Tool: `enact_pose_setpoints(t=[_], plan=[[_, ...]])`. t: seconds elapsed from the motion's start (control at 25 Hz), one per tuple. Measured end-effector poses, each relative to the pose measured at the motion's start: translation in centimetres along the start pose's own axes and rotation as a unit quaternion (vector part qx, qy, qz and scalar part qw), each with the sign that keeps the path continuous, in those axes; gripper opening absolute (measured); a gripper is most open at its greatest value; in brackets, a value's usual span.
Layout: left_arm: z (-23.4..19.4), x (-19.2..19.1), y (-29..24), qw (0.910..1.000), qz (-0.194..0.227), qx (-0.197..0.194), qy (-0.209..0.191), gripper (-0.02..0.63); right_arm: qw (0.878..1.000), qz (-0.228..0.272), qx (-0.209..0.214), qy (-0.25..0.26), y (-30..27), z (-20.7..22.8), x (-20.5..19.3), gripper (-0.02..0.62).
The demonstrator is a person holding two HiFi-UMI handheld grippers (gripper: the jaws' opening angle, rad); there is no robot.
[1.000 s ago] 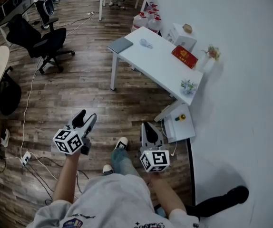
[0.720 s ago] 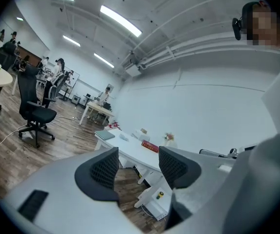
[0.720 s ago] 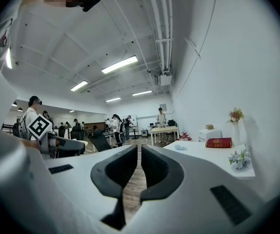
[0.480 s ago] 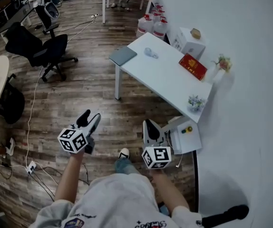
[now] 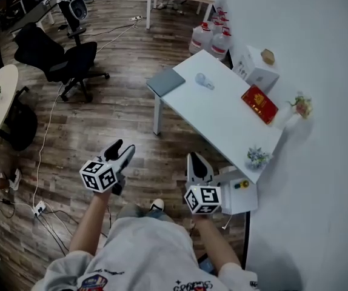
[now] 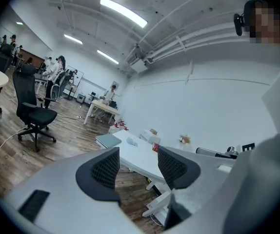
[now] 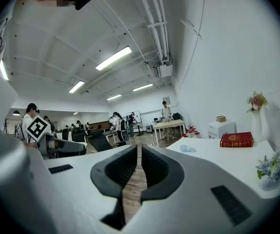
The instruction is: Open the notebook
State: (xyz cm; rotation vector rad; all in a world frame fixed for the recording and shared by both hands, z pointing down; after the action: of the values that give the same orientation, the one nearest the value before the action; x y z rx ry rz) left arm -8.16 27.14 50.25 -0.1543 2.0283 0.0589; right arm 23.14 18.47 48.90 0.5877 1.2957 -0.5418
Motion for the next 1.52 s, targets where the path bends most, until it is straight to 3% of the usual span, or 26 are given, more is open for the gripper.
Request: enact_pose_setpoints(t=[0.44,0.72,1.08,1.24,1.28,1.36,1.4,1.52], plan=[[-5.8,-0.8,-10.0,0.9992,-0.018,0.009,0.035,0.242,1.000,-0.007,-0.003,-0.002,-8.5,4.4,-1.1,0.017],[-13.0,0.3,-21.5,0.9980,-0.036,-0.015,0.050,0.238,0.999,-0.001,-0.036,0.005,-18.1,8.0,-2.8,0.017],[-23.4,2.9,-36.4,0.9895,-0.077,-0.047,0.114,0.237,0.995,-0.001,-0.093,0.020,-32.2,10.9,-2.1,0.017],[-28.1,2.8,-41.3,0.9771,-0.075,-0.048,0.193,0.236,0.994,0.000,-0.109,0.026,-36.7,11.7,-2.4,0.017],[-29.2,2.6,-42.4,0.9684,-0.068,-0.046,0.236,0.236,0.993,-0.001,-0.113,0.028,-37.7,11.9,-2.4,0.017],[-31.4,1.8,-44.0,0.9412,-0.054,-0.025,0.333,0.236,0.992,-0.003,-0.121,0.033,-39.1,12.3,-2.5,0.017],[-32.5,1.4,-44.6,0.9321,-0.053,-0.015,0.358,0.236,0.992,-0.004,-0.123,0.037,-39.6,12.5,-2.6,0.018],[-34.9,0.2,-46.6,0.9260,-0.060,-0.008,0.373,0.236,0.991,-0.003,-0.126,0.042,-40.7,13.7,-3.0,0.018]])
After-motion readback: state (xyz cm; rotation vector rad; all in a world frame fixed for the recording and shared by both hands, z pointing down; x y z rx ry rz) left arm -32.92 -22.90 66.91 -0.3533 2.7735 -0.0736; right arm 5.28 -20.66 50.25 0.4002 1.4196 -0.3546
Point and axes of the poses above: the fingertips, and each gripper's own axes: y backward along the fingers, z to its right, x out of its top, the point moved 10 cm from there along y, backward along the fingers, and after that the axes turned 13 degrees about z, right-handed, at the moved point
